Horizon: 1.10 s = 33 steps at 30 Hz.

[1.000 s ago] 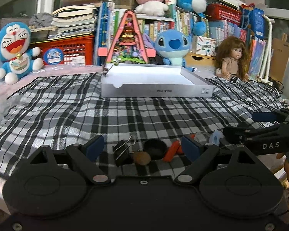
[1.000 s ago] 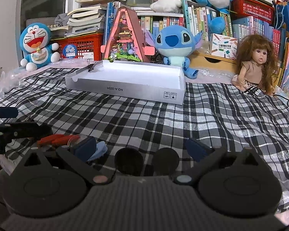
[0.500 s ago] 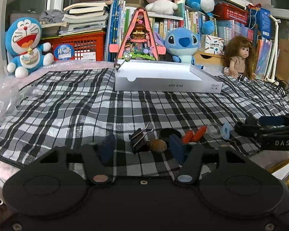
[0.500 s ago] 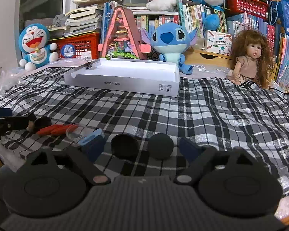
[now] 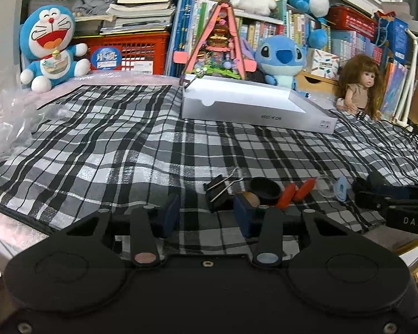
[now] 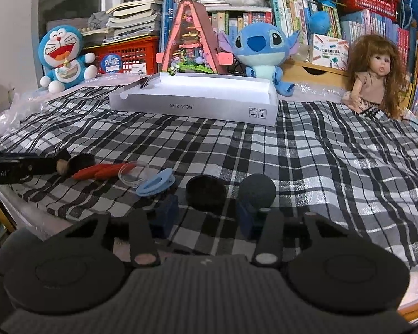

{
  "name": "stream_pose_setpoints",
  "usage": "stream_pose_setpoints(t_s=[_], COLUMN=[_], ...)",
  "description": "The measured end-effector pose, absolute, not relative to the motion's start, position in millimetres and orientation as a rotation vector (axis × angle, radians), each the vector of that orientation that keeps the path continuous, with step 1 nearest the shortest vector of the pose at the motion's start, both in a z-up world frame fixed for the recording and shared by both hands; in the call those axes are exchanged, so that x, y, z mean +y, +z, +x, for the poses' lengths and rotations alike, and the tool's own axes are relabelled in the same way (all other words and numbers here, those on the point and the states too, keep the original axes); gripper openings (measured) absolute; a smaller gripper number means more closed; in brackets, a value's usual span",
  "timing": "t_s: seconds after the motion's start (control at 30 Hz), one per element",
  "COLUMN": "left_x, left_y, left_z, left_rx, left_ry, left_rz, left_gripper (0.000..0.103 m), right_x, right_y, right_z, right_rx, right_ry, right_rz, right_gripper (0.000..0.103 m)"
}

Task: Organize rigid objects
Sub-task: 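Reach the left tool to the black binder clip while the right tool reaches a black cup lid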

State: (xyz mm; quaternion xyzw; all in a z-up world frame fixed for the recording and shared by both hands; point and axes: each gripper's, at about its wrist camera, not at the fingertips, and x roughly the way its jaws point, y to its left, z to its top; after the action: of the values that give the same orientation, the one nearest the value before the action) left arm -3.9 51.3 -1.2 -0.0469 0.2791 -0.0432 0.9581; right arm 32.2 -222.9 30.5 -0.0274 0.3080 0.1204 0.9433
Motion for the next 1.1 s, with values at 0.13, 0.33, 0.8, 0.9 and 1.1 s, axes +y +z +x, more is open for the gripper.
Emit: stream_pose_setpoints(t_s=[0.13, 0.33, 0.8, 0.9, 1.1], left_x=[52, 47, 63, 67, 72], left_y=[-3, -4, -2, -3, -1], left_z=[-1, 7, 28, 31, 30], left_rx=[0.569, 0.569, 0.572, 0.579, 0.563], left_ry=[-0.079, -0.07, 0.056, 0.117, 0.106], left_rz=[-0.089, -0.053, -0.053, -0.057, -0.108], left_gripper=[0.041, 0.042, 0.046, 0.048, 0.055], right_x=[-223, -224, -226, -226, -228], right_y=[29, 29, 27, 27, 27], right_z=[36, 41, 45, 45, 45], right_rx=[0.63, 0.633, 0.63, 0.627, 0.619], right_ry=[0.224, 0.218, 0.215, 0.203, 0.178], right_rz=[-0.068, -0.057, -0.034, -0.034, -0.015], right_gripper=[0.046, 0.045, 0.056, 0.058, 0.058])
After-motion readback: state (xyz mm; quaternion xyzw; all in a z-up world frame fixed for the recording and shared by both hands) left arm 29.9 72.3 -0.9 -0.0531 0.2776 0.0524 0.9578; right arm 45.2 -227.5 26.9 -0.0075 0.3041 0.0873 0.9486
